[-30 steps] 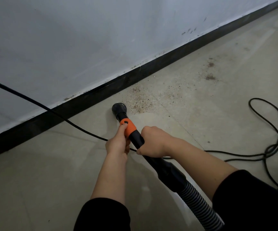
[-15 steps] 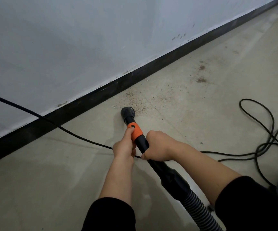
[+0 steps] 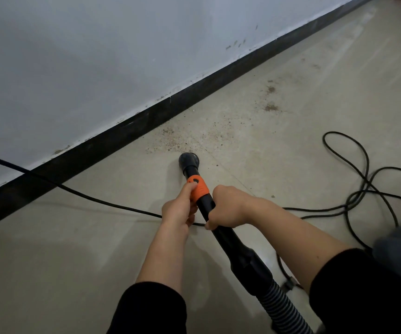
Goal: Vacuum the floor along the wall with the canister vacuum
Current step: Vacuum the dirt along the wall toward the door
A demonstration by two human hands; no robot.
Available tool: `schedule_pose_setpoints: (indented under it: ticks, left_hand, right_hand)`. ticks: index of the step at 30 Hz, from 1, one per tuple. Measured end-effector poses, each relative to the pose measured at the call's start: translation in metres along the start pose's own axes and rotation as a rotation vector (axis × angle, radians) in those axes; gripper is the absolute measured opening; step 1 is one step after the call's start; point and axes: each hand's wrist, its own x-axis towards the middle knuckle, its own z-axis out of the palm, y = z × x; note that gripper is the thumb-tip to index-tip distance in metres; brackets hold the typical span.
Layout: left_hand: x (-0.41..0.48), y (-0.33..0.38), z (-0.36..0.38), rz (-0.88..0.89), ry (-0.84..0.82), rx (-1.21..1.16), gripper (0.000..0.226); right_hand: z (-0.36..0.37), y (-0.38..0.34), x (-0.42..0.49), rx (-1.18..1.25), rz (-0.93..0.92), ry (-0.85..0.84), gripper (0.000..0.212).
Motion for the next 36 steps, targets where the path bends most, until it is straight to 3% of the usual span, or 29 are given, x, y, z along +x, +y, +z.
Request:
schedule_pose_setpoints:
  ticks: [4,21,36]
  left_hand:
    - [-0.005,-0.005,0.004,-0.039,-0.16,0.102,0.031]
    - [-0.007,-0.008,0.012,-0.139,-0.421,0.42,0.029]
    - [0.0,-0.011,0.054,-0.098,-0.445,0.423,0.038]
  right_hand:
    - [-0.003,0.011,-0.006,0.033,0.07,-0.084,0.03]
    - [-0.002,0.05,-0.02,0.186,0.165,-0.249,0.022]
    - [-0.009,0.077,-0.019,0.253,0.282,-0.098,0.024]
